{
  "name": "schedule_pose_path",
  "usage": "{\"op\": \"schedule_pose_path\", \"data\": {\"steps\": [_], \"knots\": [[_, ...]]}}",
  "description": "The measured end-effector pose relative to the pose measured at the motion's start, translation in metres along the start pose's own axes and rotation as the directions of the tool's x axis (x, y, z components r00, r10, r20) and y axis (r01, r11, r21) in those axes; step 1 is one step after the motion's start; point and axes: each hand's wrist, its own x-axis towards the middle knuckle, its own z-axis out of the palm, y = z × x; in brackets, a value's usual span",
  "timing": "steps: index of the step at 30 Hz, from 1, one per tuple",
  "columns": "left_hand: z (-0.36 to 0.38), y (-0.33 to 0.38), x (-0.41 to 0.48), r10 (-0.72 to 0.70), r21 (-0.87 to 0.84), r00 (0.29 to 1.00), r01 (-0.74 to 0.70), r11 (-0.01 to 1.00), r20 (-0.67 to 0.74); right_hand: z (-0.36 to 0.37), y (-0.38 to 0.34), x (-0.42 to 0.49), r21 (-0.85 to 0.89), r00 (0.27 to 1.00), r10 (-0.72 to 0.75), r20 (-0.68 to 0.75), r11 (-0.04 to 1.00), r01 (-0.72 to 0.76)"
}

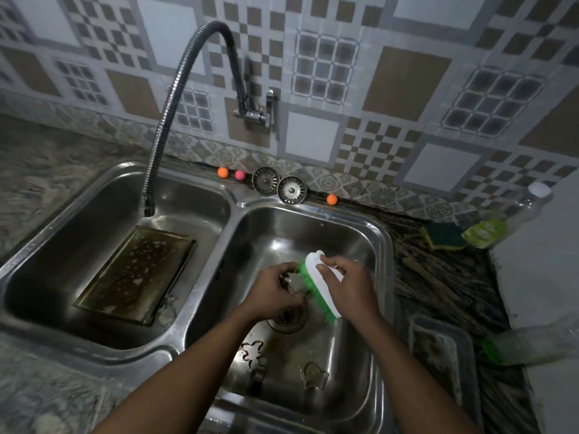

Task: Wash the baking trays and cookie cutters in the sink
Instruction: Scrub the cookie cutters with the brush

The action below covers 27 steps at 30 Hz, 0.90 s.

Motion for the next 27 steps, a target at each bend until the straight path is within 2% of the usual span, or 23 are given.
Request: {"op": "schedule_pose_path", "data": {"steps": [2, 4, 7, 10, 15, 17, 19, 21, 24, 27], "knots": [[-0.004, -0.003, 0.002, -0.038, -0.067, 0.999, 0.039, 0.997, 0.009, 0.002, 0.004, 0.002, 0.053, 1.000, 0.032, -0.002, 0.998, -0.031], [-0.006, -0.002, 0.005, -0.112, -0.248, 0.994, 0.113, 0.962, 0.017, 0.002, 0.008, 0.001, 0.149, 0.996, 0.084, -0.004, 0.985, -0.083], [-0.003, 0.000, 0.007, -0.209, -0.527, 0.974, 0.222, 0.820, 0.085, 0.002, 0.020, -0.004, 0.301, 0.981, 0.195, -0.005, 0.936, -0.184], [0.002, 0.000, 0.005, -0.304, -0.712, 0.944, 0.300, 0.635, 0.127, 0.003, 0.026, -0.008, 0.406, 0.972, 0.236, -0.007, 0.889, -0.213], [0.025, 0.002, 0.000, -0.377, -0.795, 0.901, 0.386, 0.467, 0.216, 0.006, 0.016, -0.012, 0.524, 0.975, 0.216, -0.050, 0.837, -0.158], [0.036, 0.005, -0.002, -0.427, -0.816, 0.853, 0.462, 0.347, 0.301, 0.008, 0.011, -0.012, 0.511, 0.981, 0.188, -0.054, 0.849, -0.135], [0.041, 0.015, -0.004, -0.417, -0.847, 0.850, 0.455, 0.275, 0.321, 0.009, 0.006, -0.013, 0.449, 0.988, 0.150, -0.034, 0.885, -0.119], [0.038, 0.025, -0.005, -0.420, -0.857, 0.868, 0.411, 0.312, 0.263, 0.008, 0.002, -0.013, 0.412, 0.990, 0.130, -0.057, 0.906, -0.095], [0.032, 0.022, -0.007, -0.366, -0.702, 0.930, 0.287, 0.652, 0.041, 0.006, 0.004, -0.008, 0.356, 0.988, 0.100, -0.121, 0.933, -0.051], [0.025, 0.013, -0.007, -0.201, -0.323, 0.980, 0.193, 0.927, 0.008, 0.007, 0.001, -0.007, 0.248, 1.000, -0.010, -0.019, 0.969, 0.015]]}}
